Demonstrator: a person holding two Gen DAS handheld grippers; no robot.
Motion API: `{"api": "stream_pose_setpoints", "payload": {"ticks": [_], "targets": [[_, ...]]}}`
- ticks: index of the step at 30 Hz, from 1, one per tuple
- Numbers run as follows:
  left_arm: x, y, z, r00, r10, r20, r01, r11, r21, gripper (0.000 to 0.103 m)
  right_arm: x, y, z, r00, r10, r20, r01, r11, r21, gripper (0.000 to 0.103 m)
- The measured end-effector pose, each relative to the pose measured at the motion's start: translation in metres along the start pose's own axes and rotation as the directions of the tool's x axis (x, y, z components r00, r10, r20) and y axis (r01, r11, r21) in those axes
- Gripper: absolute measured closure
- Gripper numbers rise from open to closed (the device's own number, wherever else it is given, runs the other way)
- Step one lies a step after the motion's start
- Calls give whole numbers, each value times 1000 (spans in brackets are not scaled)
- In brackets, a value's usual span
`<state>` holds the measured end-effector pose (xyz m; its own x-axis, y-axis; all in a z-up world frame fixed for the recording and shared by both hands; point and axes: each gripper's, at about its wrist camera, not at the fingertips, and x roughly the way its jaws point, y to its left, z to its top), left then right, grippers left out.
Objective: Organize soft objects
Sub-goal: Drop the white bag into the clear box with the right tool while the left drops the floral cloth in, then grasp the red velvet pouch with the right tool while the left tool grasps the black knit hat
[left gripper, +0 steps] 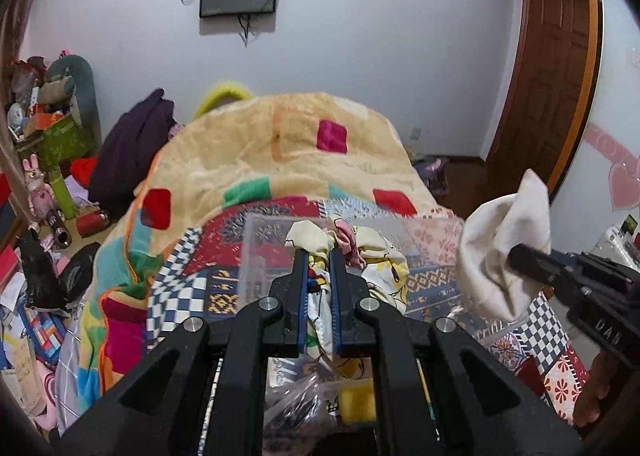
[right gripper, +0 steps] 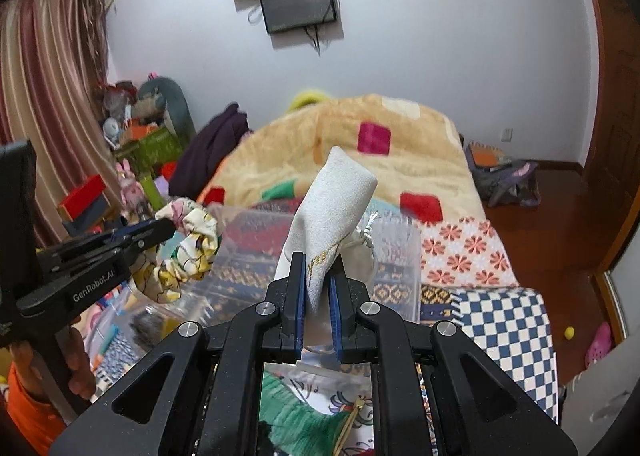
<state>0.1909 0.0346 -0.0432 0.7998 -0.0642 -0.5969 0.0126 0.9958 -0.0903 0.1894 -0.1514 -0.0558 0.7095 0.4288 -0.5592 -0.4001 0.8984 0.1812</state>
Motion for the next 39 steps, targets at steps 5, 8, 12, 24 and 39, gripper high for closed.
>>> {"api": "stream_pose_setpoints", "payload": {"ticks": [5, 8, 12, 24, 39], "targets": [[22, -4, -6, 998, -3, -57, 3, 1000, 14, 94, 18, 3, -6, 998, -15, -62, 14, 1000, -27, 93], [31, -6, -9, 996, -5, -85, 7, 1000, 17, 94, 26, 3, -12, 995, -14, -97, 10, 999, -41, 93], [38, -7, -13, 994, -11, -108, 13, 1000, 16, 94, 31, 3, -15, 992, -11, -124, 6, 999, -39, 93], [17, -11, -14, 997, -28, -68, 31, 999, 34, 75, 12, 7, -11, 997, -42, -67, 39, 998, -47, 37], [-60, -13, -23, 996, 11, 94, -19, 996, 86, 19, -42, -9, -15, 997, -67, 36, 68, 997, -42, 20]]}}
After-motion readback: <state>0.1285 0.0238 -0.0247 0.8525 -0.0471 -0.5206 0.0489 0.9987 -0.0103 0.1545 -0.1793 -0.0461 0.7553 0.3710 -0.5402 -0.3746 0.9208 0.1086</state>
